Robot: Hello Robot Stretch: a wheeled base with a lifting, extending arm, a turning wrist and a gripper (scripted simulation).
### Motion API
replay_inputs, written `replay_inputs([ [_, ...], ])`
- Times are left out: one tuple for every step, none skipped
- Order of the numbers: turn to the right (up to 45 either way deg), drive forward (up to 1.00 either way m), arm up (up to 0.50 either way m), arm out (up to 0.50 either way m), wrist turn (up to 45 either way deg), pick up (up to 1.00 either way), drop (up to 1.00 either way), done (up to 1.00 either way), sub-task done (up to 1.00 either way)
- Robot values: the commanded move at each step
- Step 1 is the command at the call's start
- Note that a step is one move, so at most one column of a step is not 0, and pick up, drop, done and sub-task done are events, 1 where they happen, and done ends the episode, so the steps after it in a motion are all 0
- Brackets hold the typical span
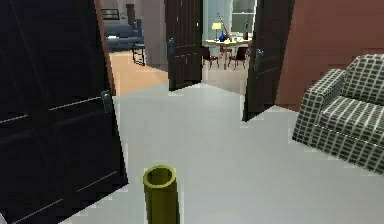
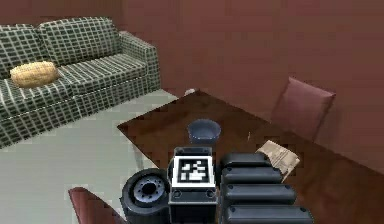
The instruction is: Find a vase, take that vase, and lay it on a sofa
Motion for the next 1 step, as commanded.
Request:
replay_inputs([
  [-9.0,0.00,0.00,0.00,0.0,0.00,0.00,0.00,0.00],
])
